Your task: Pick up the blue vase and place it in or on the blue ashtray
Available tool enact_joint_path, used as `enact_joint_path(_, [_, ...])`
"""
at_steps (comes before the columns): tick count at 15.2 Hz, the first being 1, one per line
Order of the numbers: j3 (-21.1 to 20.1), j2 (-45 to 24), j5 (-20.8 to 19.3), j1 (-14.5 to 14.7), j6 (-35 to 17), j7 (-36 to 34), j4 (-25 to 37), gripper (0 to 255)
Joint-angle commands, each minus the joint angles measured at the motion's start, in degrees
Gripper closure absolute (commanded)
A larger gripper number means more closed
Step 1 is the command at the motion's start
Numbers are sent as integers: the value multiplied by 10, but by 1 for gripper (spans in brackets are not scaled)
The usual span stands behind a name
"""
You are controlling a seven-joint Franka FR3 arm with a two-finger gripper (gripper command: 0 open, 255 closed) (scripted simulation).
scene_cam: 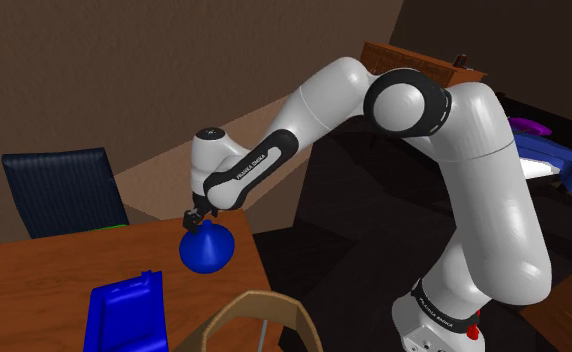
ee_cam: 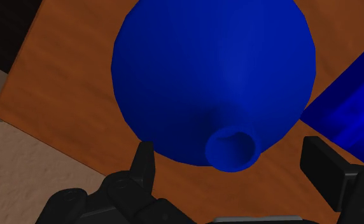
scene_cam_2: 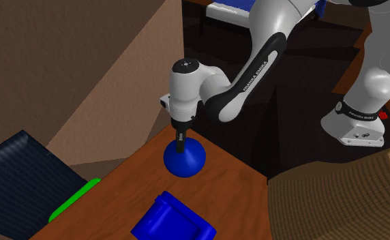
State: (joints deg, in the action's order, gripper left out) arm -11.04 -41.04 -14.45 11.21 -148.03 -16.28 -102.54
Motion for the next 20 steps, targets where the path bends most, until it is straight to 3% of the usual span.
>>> enact_joint_path(1, [0, -1, 0, 0, 0, 0, 0, 0])
enact_joint_path(4, [0, 0, 0, 0, 0, 0, 0, 0])
enact_joint_path(5, [0, 0, 0, 0, 0, 0, 0, 255])
enact_joint_path(14, [0, -1, 0, 0, 0, 0, 0, 255])
enact_joint_path(20, [-9, 36, 9, -7, 28, 6, -8, 255])
